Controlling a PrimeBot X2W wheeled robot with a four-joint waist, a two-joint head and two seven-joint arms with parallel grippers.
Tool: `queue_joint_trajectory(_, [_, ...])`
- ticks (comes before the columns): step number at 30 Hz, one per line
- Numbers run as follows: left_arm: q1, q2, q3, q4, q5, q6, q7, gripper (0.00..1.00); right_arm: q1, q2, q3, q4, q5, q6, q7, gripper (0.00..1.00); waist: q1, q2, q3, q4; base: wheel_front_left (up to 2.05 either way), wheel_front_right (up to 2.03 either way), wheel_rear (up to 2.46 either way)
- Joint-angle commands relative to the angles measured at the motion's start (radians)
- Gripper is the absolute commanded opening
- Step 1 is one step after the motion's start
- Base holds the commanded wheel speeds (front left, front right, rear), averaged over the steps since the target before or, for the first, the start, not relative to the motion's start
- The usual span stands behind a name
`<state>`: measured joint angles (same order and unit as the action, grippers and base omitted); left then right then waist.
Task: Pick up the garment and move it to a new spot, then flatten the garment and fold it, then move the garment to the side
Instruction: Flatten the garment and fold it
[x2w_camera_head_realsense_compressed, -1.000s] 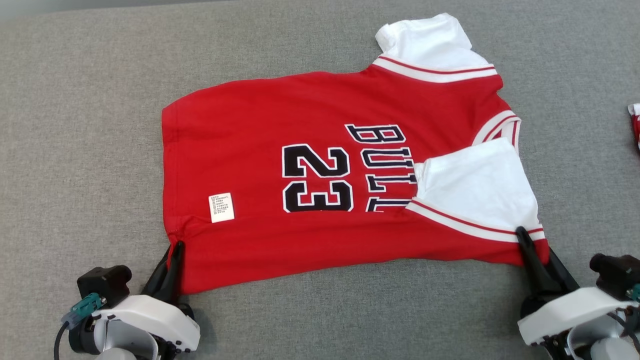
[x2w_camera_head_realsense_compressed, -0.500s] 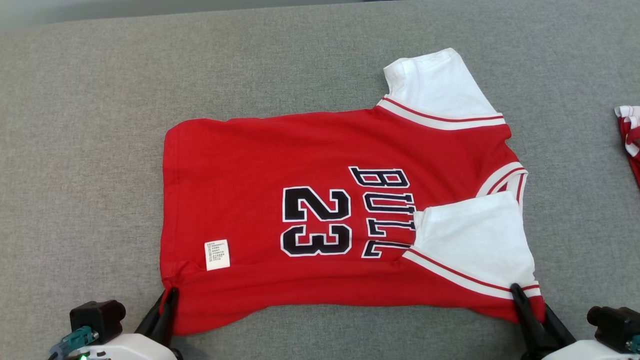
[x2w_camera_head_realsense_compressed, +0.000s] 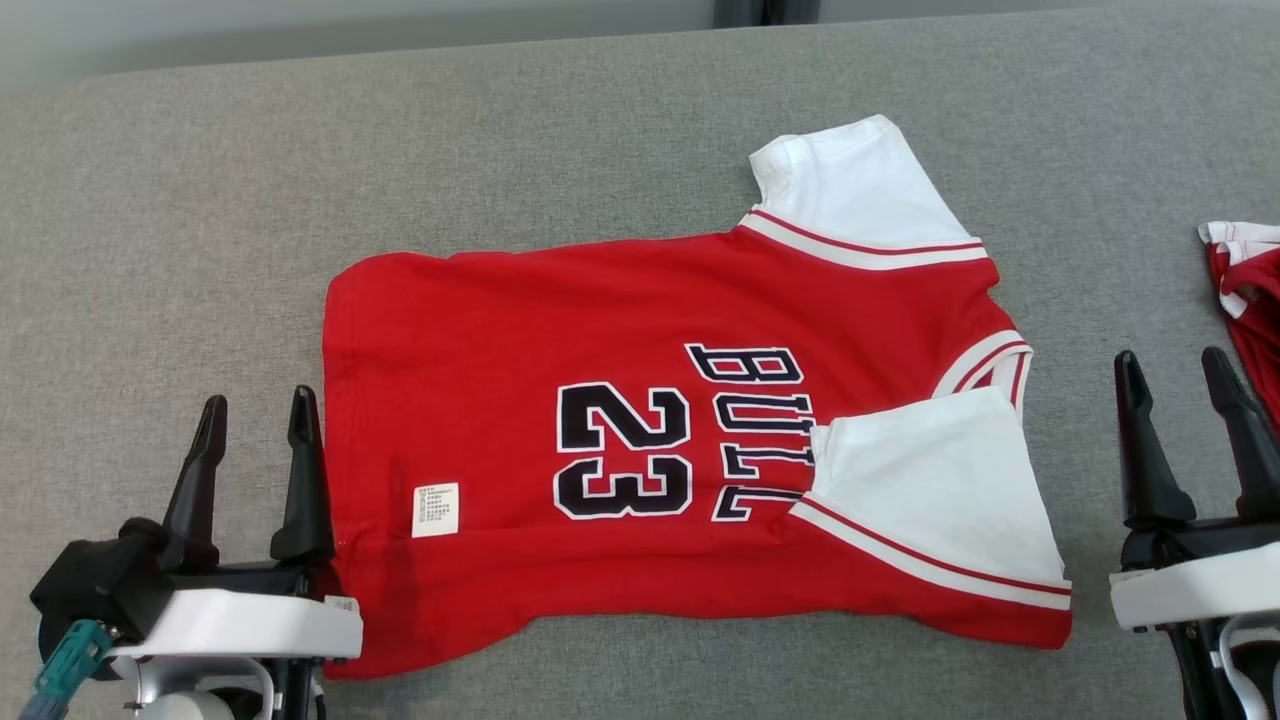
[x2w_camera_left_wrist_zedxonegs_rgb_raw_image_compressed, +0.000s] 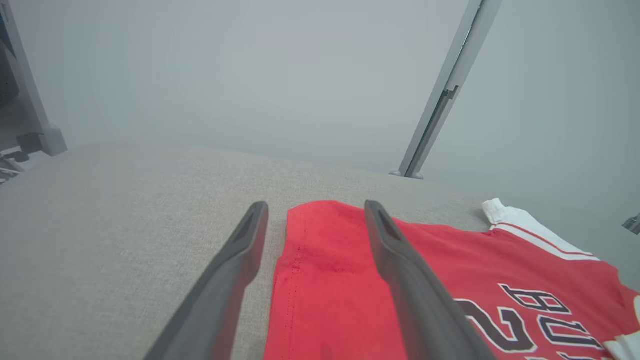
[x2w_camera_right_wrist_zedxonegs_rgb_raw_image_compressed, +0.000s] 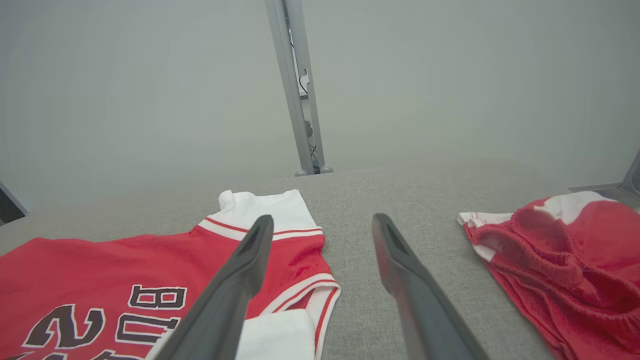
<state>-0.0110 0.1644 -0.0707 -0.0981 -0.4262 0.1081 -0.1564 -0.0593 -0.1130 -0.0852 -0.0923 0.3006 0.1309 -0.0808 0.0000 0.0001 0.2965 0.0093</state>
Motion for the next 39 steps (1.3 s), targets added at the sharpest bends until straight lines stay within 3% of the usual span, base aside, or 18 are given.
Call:
queue_joint_trajectory(1, [-0.017, 0.009, 0.001, 0.001, 0.014, 0.007, -0.007, 1.00, -0.013, -0.008, -0.004, -0.009, -0.006, -0.001, -0.001, 1.00, 0.0000, -0.0001, -0.004, -0.002, 0.00, 0.00, 0.00])
queue_joint_trajectory(12, [-0.076, 0.012, -0.018, 0.023, 0.035, 0.013, -0.014, 1.00, -0.038, 0.001, 0.011, -0.018, -0.010, -0.001, 0.020, 1.00, 0.0000, -0.0001, -0.002, -0.006, 0.00, 0.00, 0.00])
queue_joint_trajectory(17, [-0.196, 0.035, -0.024, 0.050, 0.000, -0.031, 0.033, 1.00, -0.064, 0.001, 0.018, -0.019, -0.003, 0.000, 0.023, 1.00, 0.0000, -0.0001, 0.033, -0.010, 0.00, 0.00, 0.00])
queue_joint_trajectory(28, [-0.511, 0.096, 0.000, 0.483, -0.201, -0.175, 0.281, 1.00, -0.117, -0.006, 0.075, 0.040, 0.027, 0.000, -0.011, 1.00, 0.0000, -0.0001, 0.099, -0.076, 0.00, 0.00, 0.00])
queue_joint_trajectory(39, [-0.607, 0.140, -0.023, 0.725, -0.247, -0.213, 0.400, 1.00, -0.129, -0.011, 0.088, 0.095, 0.048, 0.000, -0.034, 1.00, 0.0000, -0.0001, 0.112, -0.106, 0.00, 0.00, 0.00])
